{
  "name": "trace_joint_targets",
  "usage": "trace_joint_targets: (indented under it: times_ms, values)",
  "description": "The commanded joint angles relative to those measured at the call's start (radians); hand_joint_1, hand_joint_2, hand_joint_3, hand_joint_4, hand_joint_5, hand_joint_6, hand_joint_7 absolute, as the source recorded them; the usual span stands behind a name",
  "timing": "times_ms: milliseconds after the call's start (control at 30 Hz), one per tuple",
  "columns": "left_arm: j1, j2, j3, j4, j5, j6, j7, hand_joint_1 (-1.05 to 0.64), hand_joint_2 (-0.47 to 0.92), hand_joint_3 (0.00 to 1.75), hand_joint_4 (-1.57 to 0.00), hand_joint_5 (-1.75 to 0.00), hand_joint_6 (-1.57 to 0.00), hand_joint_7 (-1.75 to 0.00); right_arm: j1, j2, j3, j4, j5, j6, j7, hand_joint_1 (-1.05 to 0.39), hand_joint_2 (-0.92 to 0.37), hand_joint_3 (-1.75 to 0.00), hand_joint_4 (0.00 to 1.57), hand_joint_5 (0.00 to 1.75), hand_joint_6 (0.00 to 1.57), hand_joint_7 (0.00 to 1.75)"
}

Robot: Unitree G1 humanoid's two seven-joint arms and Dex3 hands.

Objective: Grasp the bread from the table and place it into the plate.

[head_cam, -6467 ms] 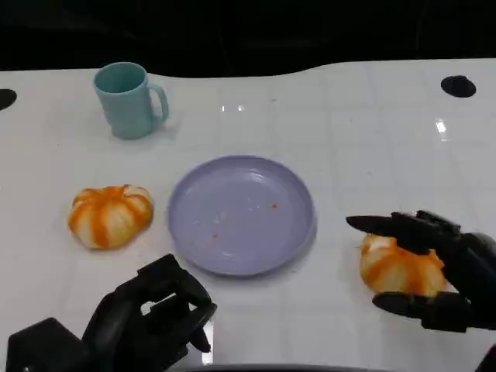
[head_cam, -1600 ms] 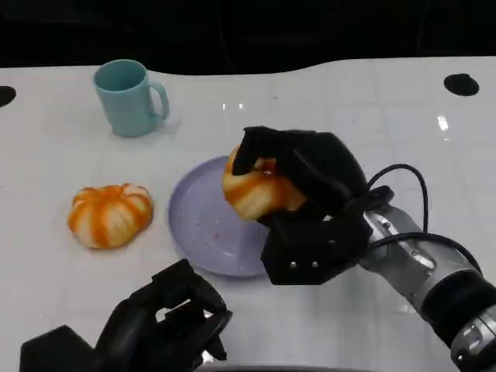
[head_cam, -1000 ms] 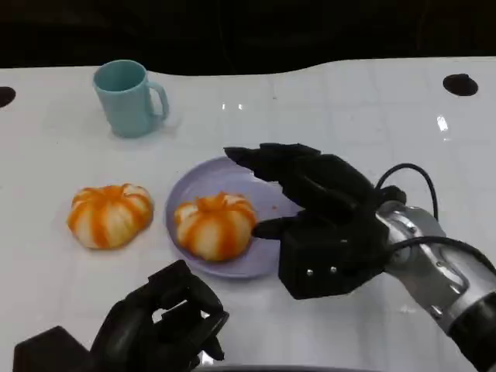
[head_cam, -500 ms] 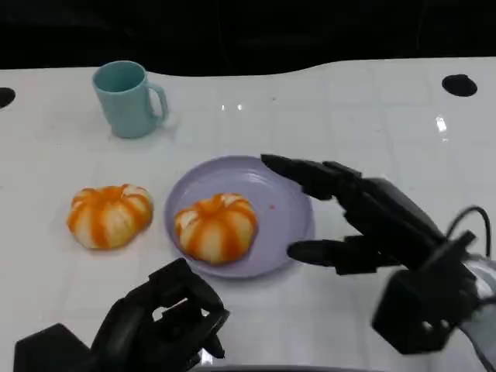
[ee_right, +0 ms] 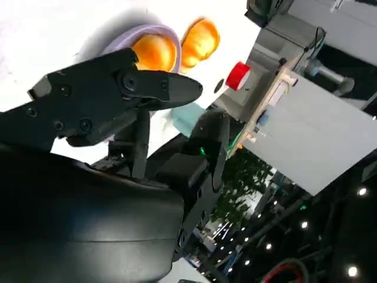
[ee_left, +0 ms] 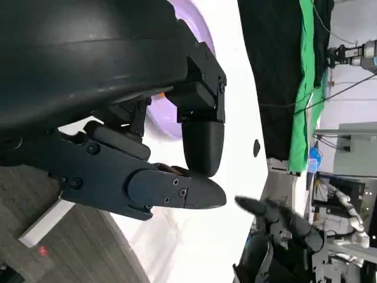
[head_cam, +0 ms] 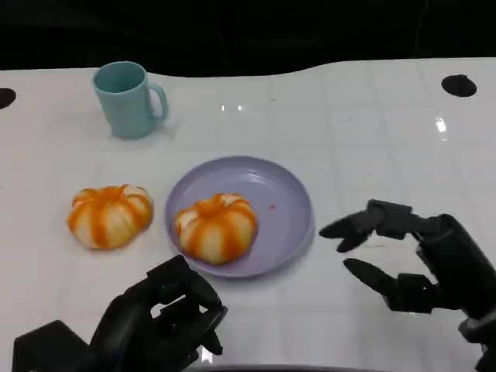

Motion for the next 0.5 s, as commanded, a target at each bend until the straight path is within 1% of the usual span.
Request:
trace_joint_targets:
  times_ms: [33, 67, 100, 167, 233, 267, 367, 433, 500]
  values:
    - [-0.002, 0.004, 0.004, 0.004, -0.008, -0.001, -0.003, -0.55, 0.92, 0.26, -0.65, -1.75, -0.54, -1.60, 0.071, -0.013, -0.045, -0.074, 0.015, 0.008, 0.003, -0.11, -0.36, -1.34, 0.82, 1.54, 0.84, 1.12]
    - [-0.003, 0.005, 0.003, 0.005, -0.006, -0.002, -0.002, -0.55, 0.92, 0.26, -0.65, -1.75, -0.54, -1.60, 0.096, -0.017, -0.053, -0.097, 0.014, 0.010, 0.005, -0.10, -0.33, -1.40, 0.84, 1.56, 0.85, 1.14]
    - [-0.004, 0.005, 0.003, 0.006, -0.004, -0.003, -0.002, -0.55, 0.92, 0.26, -0.65, -1.75, -0.54, -1.60, 0.111, -0.020, -0.058, -0.111, 0.013, 0.013, 0.008, -0.10, -0.31, -1.46, 0.87, 1.57, 0.89, 1.21]
    - [-0.006, 0.006, 0.004, 0.005, -0.003, 0.001, 0.000, -0.55, 0.92, 0.26, -0.65, -1.75, -0.54, -1.61, 0.146, -0.027, -0.067, -0.149, 0.013, 0.034, 0.014, -0.12, -0.29, -1.49, 0.89, 1.58, 0.91, 1.26]
    - [-0.008, 0.006, 0.004, 0.005, -0.002, 0.004, 0.001, -0.56, 0.92, 0.26, -0.65, -1.75, -0.54, -1.61, 0.179, -0.022, -0.073, -0.181, 0.022, 0.064, 0.018, -0.14, -0.30, -1.45, 0.88, 1.60, 0.90, 1.30]
    - [-0.009, 0.006, 0.005, 0.007, -0.002, 0.001, 0.001, -0.56, 0.92, 0.25, -0.65, -1.75, -0.54, -1.61, 0.194, -0.014, -0.075, -0.185, 0.020, 0.066, 0.014, -0.15, -0.31, -1.42, 0.88, 1.62, 0.89, 1.31]
    - [-0.011, 0.008, 0.010, 0.011, -0.007, -0.001, -0.003, -0.57, 0.92, 0.25, -0.66, -1.75, -0.55, -1.62, 0.225, 0.014, -0.076, -0.172, 0.002, 0.062, -0.007, -0.14, -0.34, -1.38, 0.86, 1.67, 0.84, 1.37]
    - [-0.010, 0.009, 0.011, 0.011, -0.006, 0.000, -0.002, -0.57, 0.92, 0.24, -0.66, -1.75, -0.55, -1.61, 0.239, 0.029, -0.079, -0.168, -0.010, 0.073, -0.023, -0.15, -0.37, -1.33, 0.84, 1.69, 0.82, 1.38]
    - [-0.011, 0.012, 0.013, 0.014, 0.000, -0.009, -0.002, -0.58, 0.92, 0.24, -0.66, -1.75, -0.55, -1.61, 0.241, 0.044, -0.082, -0.157, -0.012, 0.081, -0.033, -0.14, -0.38, -1.32, 0.83, 1.73, 0.81, 1.40]
